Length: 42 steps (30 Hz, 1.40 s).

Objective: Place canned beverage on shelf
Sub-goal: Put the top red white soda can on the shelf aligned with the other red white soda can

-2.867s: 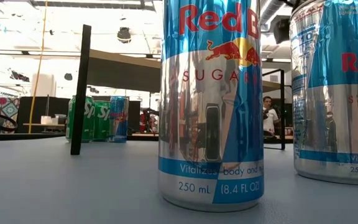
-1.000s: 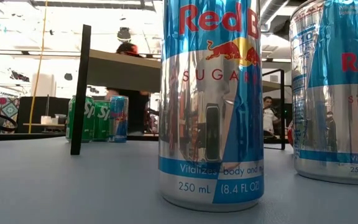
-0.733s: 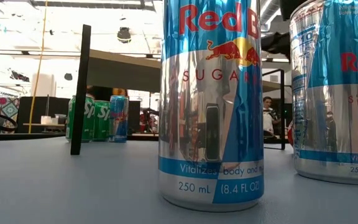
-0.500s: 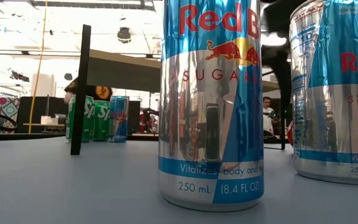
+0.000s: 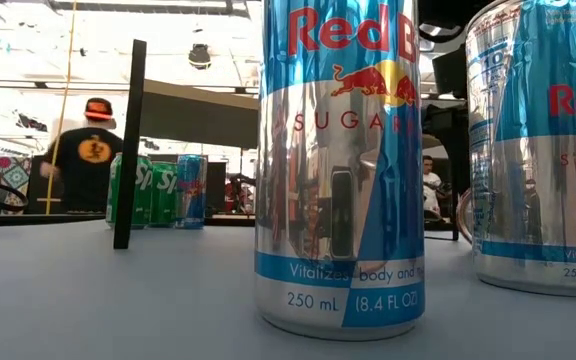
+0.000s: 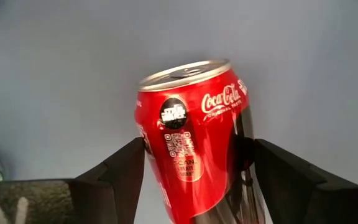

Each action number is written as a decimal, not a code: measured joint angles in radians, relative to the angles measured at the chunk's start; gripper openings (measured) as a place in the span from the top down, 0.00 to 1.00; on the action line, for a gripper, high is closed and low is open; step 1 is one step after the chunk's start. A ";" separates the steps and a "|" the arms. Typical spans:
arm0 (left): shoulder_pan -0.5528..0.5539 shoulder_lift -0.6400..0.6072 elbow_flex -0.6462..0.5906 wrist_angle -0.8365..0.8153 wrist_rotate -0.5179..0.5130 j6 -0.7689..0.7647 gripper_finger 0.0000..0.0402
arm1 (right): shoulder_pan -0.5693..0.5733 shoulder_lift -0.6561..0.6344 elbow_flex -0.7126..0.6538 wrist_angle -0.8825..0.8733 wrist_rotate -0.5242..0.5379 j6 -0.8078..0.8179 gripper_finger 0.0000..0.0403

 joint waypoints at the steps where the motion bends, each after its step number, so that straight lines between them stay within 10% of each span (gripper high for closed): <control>1: 0.000 0.000 0.000 0.000 0.000 0.000 0.23 | -0.001 0.000 -0.006 0.006 0.000 0.002 0.33; 24: 0.000 0.000 0.000 0.000 0.013 -0.017 0.23 | -0.019 -0.001 -0.058 0.088 -0.066 0.208 0.32; 37: 0.000 0.000 0.000 0.013 0.023 -0.018 0.23 | -0.016 0.014 -0.031 0.078 -0.092 0.306 0.10; 42: 0.000 0.000 0.000 0.013 0.023 -0.018 0.23 | -0.005 0.055 -0.029 0.107 -0.060 0.356 0.18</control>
